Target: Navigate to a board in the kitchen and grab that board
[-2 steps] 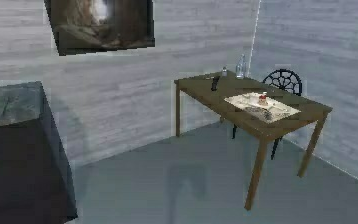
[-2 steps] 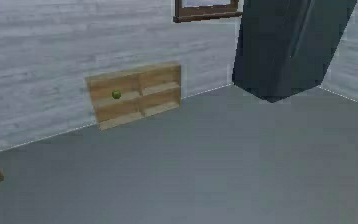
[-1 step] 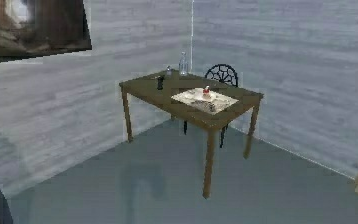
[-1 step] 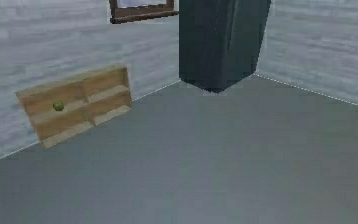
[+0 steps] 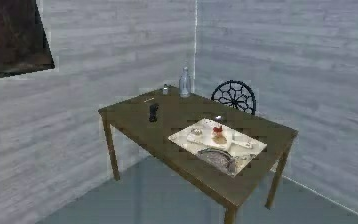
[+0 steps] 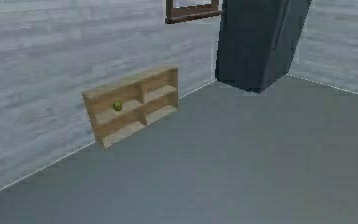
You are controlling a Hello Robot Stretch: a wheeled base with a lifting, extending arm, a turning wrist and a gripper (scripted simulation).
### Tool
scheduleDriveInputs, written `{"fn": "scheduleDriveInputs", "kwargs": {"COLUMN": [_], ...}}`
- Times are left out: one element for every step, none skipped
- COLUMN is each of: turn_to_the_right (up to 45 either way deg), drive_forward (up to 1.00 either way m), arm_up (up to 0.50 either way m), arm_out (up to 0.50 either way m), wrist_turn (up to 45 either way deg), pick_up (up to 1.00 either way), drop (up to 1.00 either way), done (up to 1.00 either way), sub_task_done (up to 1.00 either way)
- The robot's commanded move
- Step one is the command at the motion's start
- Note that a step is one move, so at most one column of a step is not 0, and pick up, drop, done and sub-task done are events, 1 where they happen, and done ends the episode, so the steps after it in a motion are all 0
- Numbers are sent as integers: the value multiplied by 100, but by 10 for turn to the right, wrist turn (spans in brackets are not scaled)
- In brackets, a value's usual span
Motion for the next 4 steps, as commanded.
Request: {"fn": "scheduleDriveInputs", "kwargs": {"turn_to_the_right": [-450,-300,0,0], "drive_forward": [0,0,0,0], "arm_up": [0,0,50,34], "arm_out": [0,0,0,0], "wrist_turn": [0,0,0,0], "pick_up": [0,0,0,0], "drop": [0,0,0,0], "done": [0,0,0,0], "sub_task_done": [0,0,0,0]}}
